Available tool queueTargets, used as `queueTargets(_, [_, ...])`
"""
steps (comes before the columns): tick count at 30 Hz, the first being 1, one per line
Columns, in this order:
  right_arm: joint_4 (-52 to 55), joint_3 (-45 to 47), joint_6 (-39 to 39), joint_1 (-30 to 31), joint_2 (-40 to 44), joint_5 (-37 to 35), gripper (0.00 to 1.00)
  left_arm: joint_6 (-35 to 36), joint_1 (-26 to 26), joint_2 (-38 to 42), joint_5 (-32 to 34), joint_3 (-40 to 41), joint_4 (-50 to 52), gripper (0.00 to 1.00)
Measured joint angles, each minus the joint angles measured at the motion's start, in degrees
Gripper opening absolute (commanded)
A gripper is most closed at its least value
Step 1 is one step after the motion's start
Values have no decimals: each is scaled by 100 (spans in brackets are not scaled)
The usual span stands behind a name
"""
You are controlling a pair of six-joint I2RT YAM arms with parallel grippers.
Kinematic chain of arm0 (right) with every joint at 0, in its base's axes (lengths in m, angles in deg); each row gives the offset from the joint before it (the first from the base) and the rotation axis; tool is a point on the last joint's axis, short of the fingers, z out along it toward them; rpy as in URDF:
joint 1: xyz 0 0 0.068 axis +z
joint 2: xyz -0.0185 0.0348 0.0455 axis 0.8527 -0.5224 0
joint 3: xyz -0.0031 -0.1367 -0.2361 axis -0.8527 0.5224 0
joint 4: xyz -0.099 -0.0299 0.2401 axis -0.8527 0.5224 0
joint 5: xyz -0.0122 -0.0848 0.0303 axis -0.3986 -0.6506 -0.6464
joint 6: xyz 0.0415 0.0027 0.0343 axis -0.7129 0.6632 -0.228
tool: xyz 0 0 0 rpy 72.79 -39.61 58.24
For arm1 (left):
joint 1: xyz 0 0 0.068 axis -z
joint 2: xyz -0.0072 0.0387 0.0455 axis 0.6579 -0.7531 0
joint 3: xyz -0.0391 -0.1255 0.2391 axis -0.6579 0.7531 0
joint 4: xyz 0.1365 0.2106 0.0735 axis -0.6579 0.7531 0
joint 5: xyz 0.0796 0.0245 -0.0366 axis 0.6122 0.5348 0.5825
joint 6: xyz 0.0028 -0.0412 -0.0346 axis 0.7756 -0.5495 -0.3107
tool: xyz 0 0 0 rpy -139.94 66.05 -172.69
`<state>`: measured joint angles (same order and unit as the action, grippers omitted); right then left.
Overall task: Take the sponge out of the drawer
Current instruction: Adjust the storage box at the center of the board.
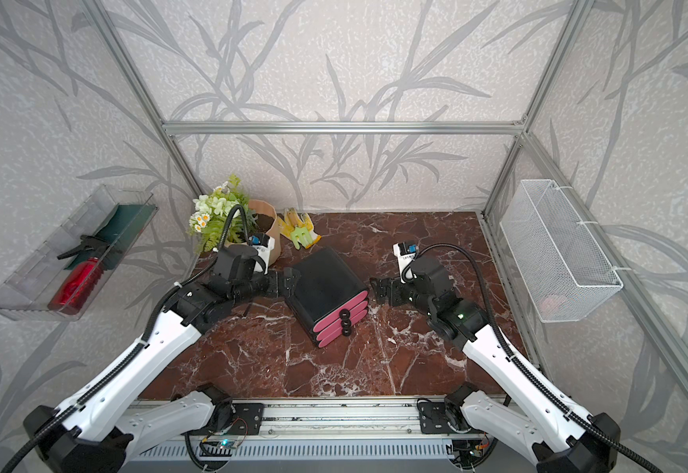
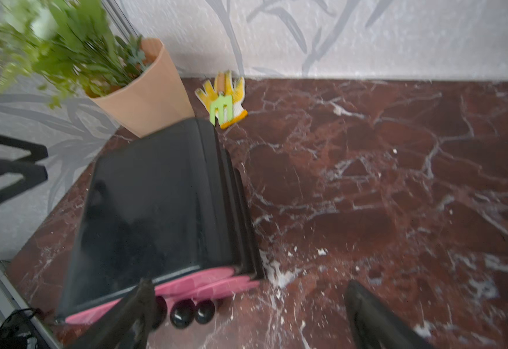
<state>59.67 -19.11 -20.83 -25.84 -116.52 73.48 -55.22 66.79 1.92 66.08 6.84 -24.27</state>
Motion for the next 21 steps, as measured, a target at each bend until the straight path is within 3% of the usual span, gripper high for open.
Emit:
queueTargets(6, [214, 507, -374, 0, 321, -109, 96, -7, -481, -234, -616, 57, -516, 99])
queueTargets(21, [-717, 688, -678, 0, -1069, 352, 94, -208, -549, -402, -1631, 520, -1150, 99])
